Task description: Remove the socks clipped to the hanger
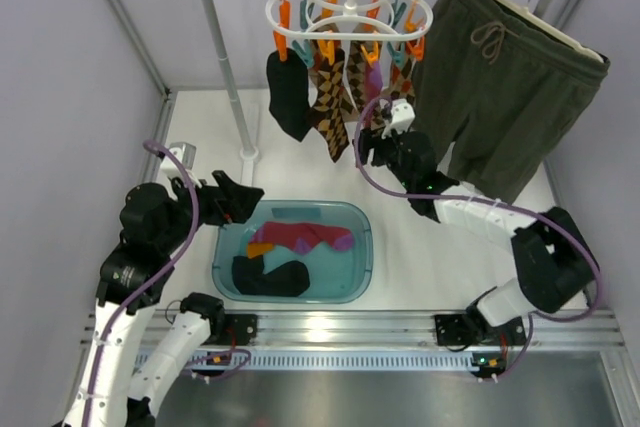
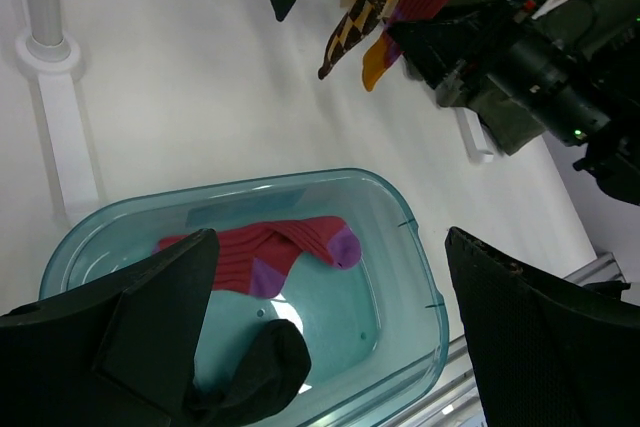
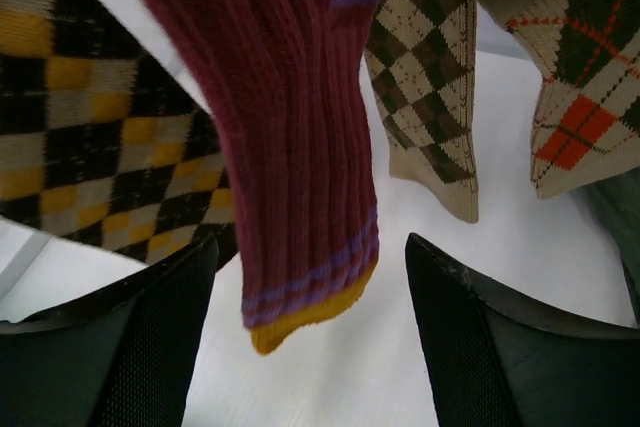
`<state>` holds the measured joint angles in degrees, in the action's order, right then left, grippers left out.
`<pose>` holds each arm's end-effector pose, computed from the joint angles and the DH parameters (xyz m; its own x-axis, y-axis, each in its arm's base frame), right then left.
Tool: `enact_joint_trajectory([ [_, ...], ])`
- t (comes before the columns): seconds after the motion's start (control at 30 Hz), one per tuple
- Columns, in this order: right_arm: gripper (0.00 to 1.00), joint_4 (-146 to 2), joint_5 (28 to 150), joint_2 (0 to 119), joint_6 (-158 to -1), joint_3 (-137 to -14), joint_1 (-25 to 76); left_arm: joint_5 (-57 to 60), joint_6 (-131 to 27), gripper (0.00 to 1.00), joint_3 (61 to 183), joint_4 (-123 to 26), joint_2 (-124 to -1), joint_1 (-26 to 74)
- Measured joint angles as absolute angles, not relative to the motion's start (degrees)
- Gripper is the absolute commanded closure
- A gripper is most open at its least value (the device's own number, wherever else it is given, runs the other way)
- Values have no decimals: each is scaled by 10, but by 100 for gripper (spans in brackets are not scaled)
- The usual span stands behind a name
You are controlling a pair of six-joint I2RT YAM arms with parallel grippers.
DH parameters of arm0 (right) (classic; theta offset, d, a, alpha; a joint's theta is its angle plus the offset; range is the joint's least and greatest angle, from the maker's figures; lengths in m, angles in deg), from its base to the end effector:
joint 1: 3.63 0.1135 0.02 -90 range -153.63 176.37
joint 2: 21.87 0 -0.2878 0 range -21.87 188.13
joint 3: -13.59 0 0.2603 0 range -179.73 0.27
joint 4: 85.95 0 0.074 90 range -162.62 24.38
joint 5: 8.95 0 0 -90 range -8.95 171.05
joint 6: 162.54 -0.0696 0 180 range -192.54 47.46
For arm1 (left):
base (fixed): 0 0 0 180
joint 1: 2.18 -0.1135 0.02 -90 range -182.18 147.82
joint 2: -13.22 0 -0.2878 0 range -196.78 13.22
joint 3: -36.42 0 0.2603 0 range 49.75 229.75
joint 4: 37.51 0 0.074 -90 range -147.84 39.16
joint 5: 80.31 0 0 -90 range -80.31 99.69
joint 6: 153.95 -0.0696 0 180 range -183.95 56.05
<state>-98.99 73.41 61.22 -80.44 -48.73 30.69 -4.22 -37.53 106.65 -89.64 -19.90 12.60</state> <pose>0.3112 0.2012 0.2877 -0.1719 0.0476 -0.9840 -0.4305 0.8948 0.1185 0.1149 -0.0476 0.3911 -0.4345 -0.3320 -0.8372 0.3113 0.8169 -0.4855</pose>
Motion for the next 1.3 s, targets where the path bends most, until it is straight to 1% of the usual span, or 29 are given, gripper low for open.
enact_joint_trajectory([
  [0.1, 42, -1026, 703, 669, -800, -505, 313, -44, -384, 1, 1077, -895, -211, 126],
  [0.13, 55, -1038, 691, 684, -799, -508, 315, -43, -387, 1, 1082, -895, -217, 126],
  [0.2, 71, -1063, 667, 707, -790, -517, 323, -39, -393, 2, 1094, -894, -229, 126],
  [0.23, 82, -1072, 657, 713, -789, -518, 327, -37, -395, 1, 1101, -894, -234, 126],
  [0.3, 95, -1091, 637, 719, -784, -519, 338, -30, -400, 1, 1121, -894, -249, 126],
  [0.33, 100, -1102, 627, 719, -782, -519, 343, -28, -401, 1, 1135, -896, -259, 126],
  [0.5, 100, -1146, 584, 718, -776, -517, 374, -23, -414, 1, 1250, -893, -349, 133],
  [0.6, 100, -1158, 555, 709, -770, -506, 407, 9, -419, 1, 1328, -887, -414, 182],
  [0.7, 100, -1163, 532, 690, -766, -484, 439, 95, -433, 2, 1399, -880, -480, 309],
  [0.8, 100, -1163, 510, 665, -765, -462, 464, 218, -450, 1, 1469, -879, -553, 456],
  [0.87, 100, -1163, 501, 651, -765, -453, 473, 280, -460, 1, 1507, -876, -597, 523],
  [0.93, 100, -1162, 491, 639, -761, -446, 480, 349, -471, 2, 1550, -877, -644, 565],
  [1.13, 100, -1158, 475, 633, -734, -442, 503, 512, -521, 2, 1683, -874, -776, 598],
  [1.3, 100, -1151, 466, 633, -709, -443, 525, 601, -572, 1, 1769, -874, -866, 604],
])
